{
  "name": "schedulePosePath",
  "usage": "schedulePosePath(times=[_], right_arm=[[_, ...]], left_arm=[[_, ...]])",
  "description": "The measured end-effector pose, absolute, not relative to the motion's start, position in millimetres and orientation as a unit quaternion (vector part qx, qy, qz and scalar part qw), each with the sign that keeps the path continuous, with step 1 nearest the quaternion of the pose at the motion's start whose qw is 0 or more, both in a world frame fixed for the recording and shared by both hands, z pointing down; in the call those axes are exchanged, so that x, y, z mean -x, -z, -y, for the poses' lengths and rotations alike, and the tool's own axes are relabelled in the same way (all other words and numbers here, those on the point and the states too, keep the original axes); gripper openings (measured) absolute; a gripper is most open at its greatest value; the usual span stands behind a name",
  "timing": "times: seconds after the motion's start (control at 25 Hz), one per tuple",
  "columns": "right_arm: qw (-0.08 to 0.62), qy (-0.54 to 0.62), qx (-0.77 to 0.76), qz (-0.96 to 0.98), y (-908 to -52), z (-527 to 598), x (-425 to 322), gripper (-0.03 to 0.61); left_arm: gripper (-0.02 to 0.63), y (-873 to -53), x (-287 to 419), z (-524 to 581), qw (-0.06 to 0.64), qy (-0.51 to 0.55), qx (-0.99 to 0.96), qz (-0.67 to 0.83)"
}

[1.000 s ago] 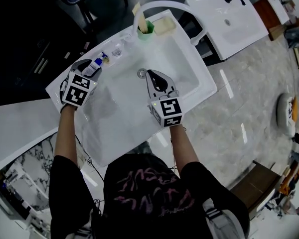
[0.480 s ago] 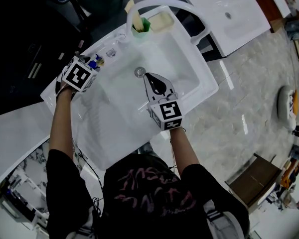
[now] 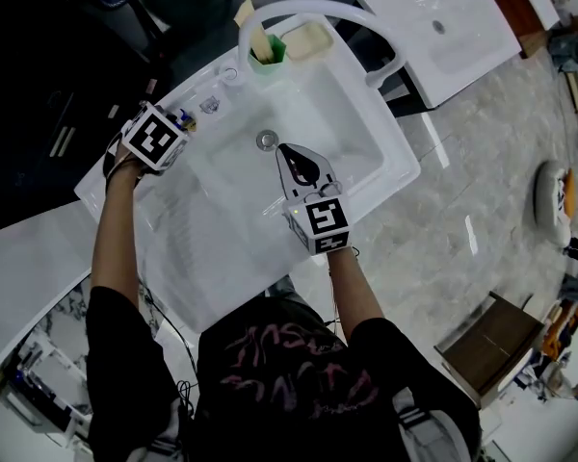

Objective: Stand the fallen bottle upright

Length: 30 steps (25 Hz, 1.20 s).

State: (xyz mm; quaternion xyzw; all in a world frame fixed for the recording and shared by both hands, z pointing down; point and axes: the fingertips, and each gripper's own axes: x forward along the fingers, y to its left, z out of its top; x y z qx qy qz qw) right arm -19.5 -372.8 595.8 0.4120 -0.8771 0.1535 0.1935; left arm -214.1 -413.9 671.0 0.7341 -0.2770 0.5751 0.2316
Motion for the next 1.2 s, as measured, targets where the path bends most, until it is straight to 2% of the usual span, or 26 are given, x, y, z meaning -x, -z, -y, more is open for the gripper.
schedulePosePath(times=[0.24, 0.6, 0.96, 1.2], right_arm=[[0.190, -0.154, -0.413, 0.877, -592, 369, 20, 0.014], [0.181, -0.149, -0.404, 0.884, -579, 359, 28, 0.014], [0.180, -0.145, -0.385, 0.894, -563, 345, 43, 0.014], [0.185, -0.132, -0.373, 0.900, -567, 338, 49, 0.014]], left_arm=[[0.138, -656, 217, 414, 0.214, -0.545, -0.752, 0.303], [0.129, -593, 218, 416, 0.170, -0.446, -0.801, 0.362], [0.129, -547, 255, 383, 0.128, -0.326, -0.828, 0.438], [0.129, -541, 273, 356, 0.113, -0.309, -0.828, 0.454]])
